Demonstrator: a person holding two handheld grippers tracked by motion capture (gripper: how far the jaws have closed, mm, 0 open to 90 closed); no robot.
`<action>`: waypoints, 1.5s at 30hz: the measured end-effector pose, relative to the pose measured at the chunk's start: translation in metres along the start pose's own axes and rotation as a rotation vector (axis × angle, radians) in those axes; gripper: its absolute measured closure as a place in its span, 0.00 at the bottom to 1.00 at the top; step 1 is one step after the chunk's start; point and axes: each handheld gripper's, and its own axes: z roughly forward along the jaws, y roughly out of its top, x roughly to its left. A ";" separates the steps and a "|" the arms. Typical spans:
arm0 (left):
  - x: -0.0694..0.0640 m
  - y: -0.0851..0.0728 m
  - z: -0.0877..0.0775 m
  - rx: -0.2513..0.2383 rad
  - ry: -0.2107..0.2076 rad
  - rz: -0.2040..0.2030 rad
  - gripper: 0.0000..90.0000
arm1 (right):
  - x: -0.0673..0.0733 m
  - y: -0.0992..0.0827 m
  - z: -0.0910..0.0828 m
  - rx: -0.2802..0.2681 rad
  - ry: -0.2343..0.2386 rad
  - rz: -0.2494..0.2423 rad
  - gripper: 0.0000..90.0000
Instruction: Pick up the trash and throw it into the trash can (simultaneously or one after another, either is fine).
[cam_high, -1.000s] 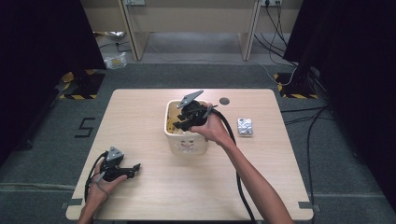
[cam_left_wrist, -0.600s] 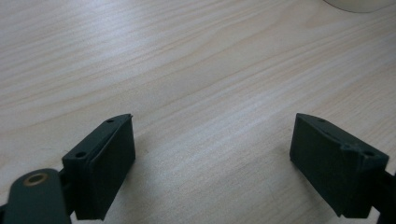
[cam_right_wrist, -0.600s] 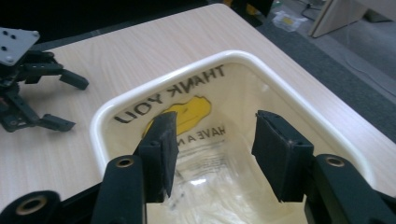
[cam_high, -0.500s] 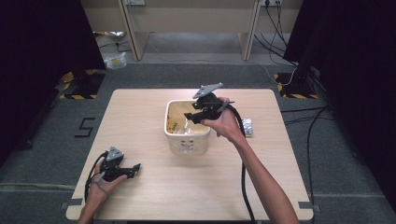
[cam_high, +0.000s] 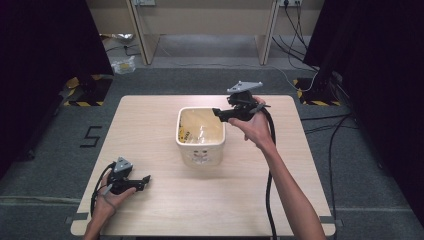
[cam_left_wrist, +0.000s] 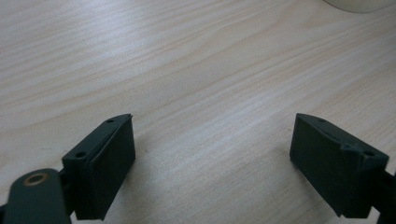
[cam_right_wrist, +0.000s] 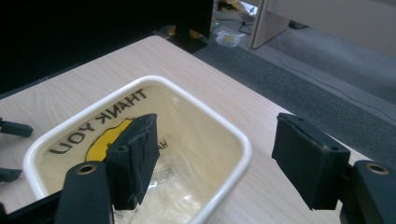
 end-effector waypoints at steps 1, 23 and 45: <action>0.000 0.000 0.000 0.000 0.000 0.000 0.15 | -0.005 0.000 -0.005 -0.005 -0.019 0.003 0.35; 0.000 0.000 0.000 0.000 0.000 0.000 0.15 | -0.045 -0.028 -0.017 0.031 -0.153 0.057 0.36; 0.000 0.000 0.000 0.000 0.000 0.000 0.15 | -0.074 -0.066 -0.013 0.076 -0.244 0.167 0.22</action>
